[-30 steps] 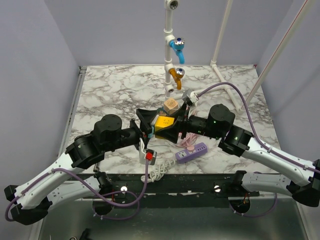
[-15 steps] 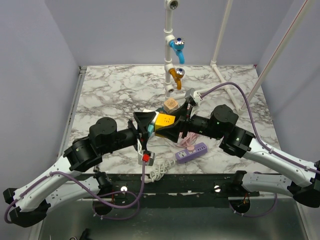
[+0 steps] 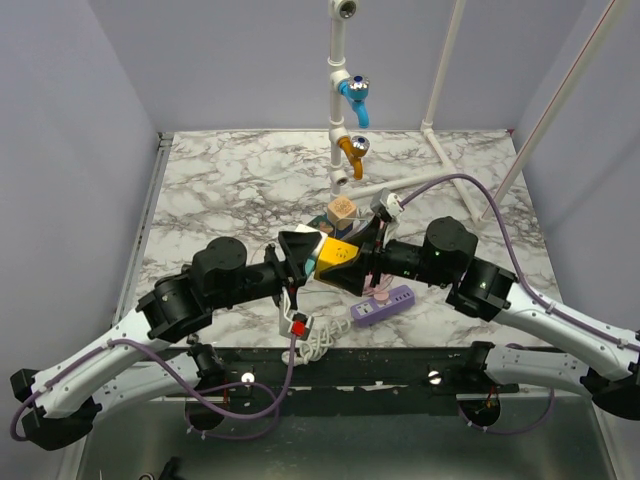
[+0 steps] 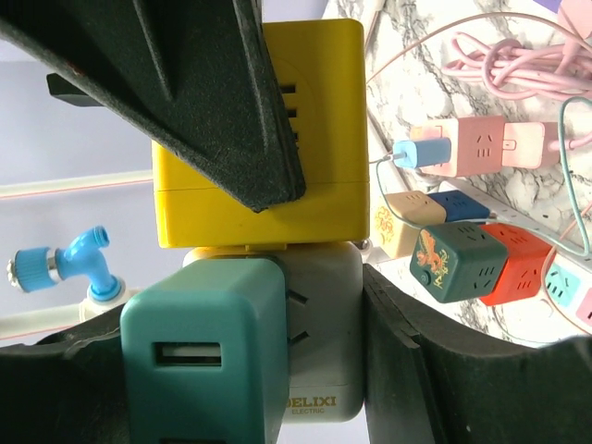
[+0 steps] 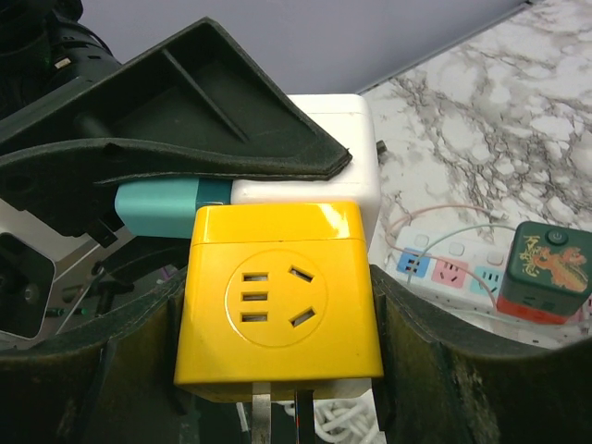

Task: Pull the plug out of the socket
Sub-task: Remove the plug from the socket.

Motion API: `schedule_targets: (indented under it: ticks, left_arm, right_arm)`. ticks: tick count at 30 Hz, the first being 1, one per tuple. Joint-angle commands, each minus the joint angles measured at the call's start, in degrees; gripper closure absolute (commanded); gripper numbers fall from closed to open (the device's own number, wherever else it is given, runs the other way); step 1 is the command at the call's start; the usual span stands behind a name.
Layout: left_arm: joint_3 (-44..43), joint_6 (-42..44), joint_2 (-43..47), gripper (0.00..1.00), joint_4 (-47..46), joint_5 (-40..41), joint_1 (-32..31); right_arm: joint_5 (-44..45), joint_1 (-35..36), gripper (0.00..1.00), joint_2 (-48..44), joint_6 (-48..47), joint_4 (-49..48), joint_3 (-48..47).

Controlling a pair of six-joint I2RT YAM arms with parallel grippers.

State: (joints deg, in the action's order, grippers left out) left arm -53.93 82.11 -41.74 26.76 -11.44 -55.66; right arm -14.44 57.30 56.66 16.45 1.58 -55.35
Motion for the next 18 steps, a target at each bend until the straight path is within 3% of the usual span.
schedule_targets:
  ticks: [1, 13, 18]
  left_arm:
    - [0.0, 3.2, -0.2, 1.0, 3.8, 9.6, 1.0]
    - [-1.8, -1.1, -4.6, 1.0, 1.0, 18.8, 2.3]
    - [-2.3, -2.7, -4.3, 1.0, 3.9, 16.4, 5.8]
  right_arm:
    - [3.2, -0.2, 0.99, -5.1, 1.9, 3.7, 0.6]
    - [8.4, -0.2, 0.99, -9.4, 2.4, 5.9, 3.0]
    - [9.3, -0.2, 0.99, -12.6, 2.8, 9.1, 3.7]
